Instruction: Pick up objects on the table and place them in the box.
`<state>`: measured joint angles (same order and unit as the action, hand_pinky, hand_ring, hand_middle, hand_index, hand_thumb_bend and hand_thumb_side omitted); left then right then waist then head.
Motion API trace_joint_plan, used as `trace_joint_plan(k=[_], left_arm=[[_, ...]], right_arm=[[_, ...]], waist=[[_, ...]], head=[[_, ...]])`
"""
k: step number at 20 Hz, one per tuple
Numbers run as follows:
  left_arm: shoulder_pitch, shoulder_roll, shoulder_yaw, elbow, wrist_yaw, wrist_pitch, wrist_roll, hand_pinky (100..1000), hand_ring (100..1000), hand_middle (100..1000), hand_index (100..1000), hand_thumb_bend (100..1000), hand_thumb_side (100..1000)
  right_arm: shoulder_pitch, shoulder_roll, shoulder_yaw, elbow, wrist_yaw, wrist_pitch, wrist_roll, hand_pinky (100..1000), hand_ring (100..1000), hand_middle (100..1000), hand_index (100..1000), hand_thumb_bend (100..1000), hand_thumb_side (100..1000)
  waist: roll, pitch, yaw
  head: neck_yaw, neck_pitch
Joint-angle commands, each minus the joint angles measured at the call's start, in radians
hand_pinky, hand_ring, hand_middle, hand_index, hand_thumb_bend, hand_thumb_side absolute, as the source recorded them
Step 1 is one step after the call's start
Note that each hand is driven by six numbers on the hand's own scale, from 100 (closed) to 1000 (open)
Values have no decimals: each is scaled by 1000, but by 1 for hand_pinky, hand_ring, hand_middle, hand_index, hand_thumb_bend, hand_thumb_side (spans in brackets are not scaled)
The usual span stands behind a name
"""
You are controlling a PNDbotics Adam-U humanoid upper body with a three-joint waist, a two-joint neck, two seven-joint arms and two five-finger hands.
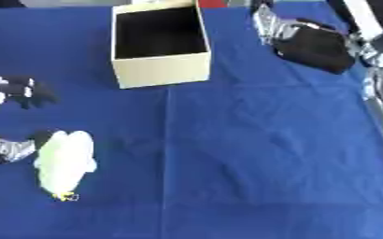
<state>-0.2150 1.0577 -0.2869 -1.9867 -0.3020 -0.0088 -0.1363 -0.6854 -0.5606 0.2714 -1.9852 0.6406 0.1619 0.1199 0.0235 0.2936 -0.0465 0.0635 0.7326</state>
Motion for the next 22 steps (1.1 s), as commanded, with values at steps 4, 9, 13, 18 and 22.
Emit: trace_joint_plan(k=[4, 9, 13, 18, 22], left_arm=[[-14, 0, -4, -13, -16, 28, 7, 593, 672, 741, 825, 259, 589], [-29, -12, -20, -13, -17, 36, -24, 606, 692, 757, 841, 301, 593], [-47, -24, -37, -13, -30, 49, -80, 636, 733, 786, 863, 432, 531], [-70, -37, -56, -13, -53, 48, -181, 661, 768, 799, 872, 572, 459], [-71, -39, -56, -13, -59, 19, -223, 676, 786, 807, 873, 616, 431]], right_arm=[[-10, -24, -11, -15, 5, 3, -5, 925, 894, 813, 891, 100, 672], [-7, -21, -11, -15, 6, 1, -4, 925, 894, 812, 890, 100, 671], [-4, -17, -9, -15, 6, -1, -1, 925, 893, 812, 890, 100, 671], [-1, -16, -8, -15, 4, 0, 2, 925, 891, 812, 890, 100, 672], [-1, -16, -7, -15, 2, 1, 2, 925, 889, 811, 891, 100, 674]], waist=[[1, -25, 2], [3, -31, 6], [5, -39, 7], [4, -41, 4], [3, -39, 4]], head=[[-1, 28], [-1, 37], [-2, 37], [-2, 37], [-6, 37]])
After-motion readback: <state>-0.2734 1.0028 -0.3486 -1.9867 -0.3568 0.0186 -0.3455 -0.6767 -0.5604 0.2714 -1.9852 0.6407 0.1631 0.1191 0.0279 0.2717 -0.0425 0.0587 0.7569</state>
